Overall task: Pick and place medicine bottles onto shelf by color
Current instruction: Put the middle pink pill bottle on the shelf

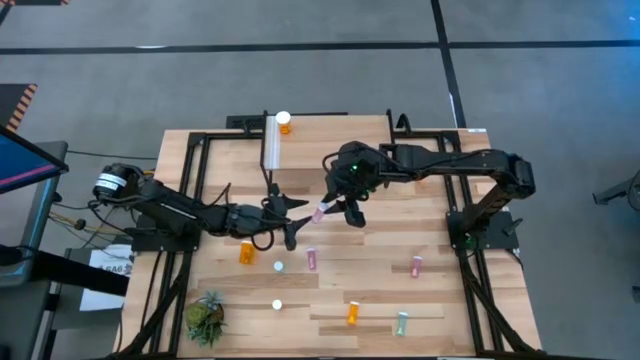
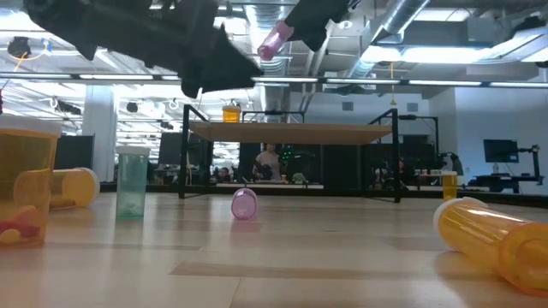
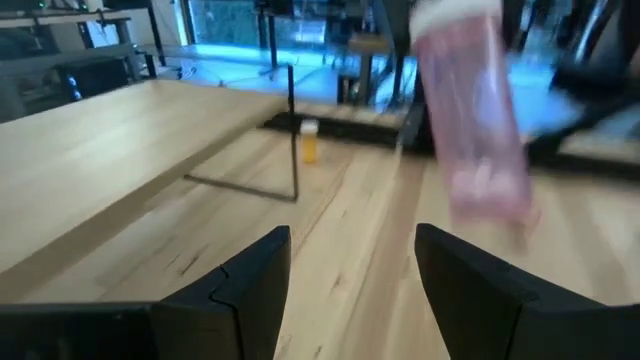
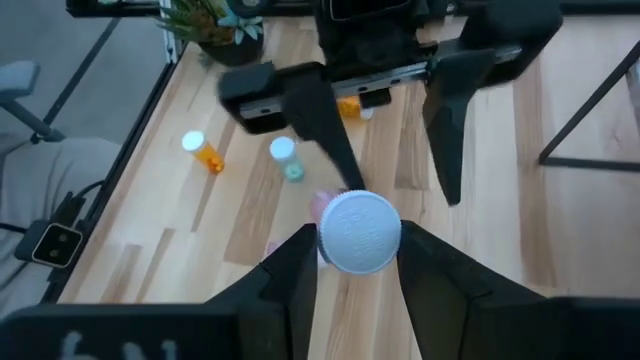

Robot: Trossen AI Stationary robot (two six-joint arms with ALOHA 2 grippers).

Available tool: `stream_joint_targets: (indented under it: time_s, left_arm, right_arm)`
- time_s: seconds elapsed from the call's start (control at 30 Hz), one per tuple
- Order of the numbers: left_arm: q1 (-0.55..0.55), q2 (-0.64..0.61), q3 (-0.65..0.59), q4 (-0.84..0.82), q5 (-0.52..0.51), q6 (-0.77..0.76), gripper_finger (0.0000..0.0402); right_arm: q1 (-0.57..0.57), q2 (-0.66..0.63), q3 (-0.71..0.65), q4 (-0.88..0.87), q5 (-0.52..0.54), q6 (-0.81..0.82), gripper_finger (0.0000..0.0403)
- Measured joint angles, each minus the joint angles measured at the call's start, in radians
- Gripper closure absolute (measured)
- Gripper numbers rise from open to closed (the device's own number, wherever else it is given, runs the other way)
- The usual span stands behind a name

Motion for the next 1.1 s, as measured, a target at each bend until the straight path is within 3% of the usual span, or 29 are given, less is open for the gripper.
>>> stream_joint_targets:
  time_s: [0.17, 0.37, 1.1]
  left_arm:
    - [0.000, -0.107, -0.001, -0.143, -0.051, -0.041, 0.0198]
    - [-0.022, -0.145, -0.001, -0.094, -0.021, -0.033, 0.0198]
    - [-0.008, 0.022, -0.004, 0.085, 0.015, -0.051, 0.0198]
  right_arm:
    - [0.000, 0.000, 0.000, -0.036, 0.001, 0.000, 0.0257]
    - [0.000, 0.000, 0.000, -0.025, 0.003, -0.001, 0.0255]
    - [-0.003, 0.000, 0.000, 0.017, 0.006, 0.006, 0.0256]
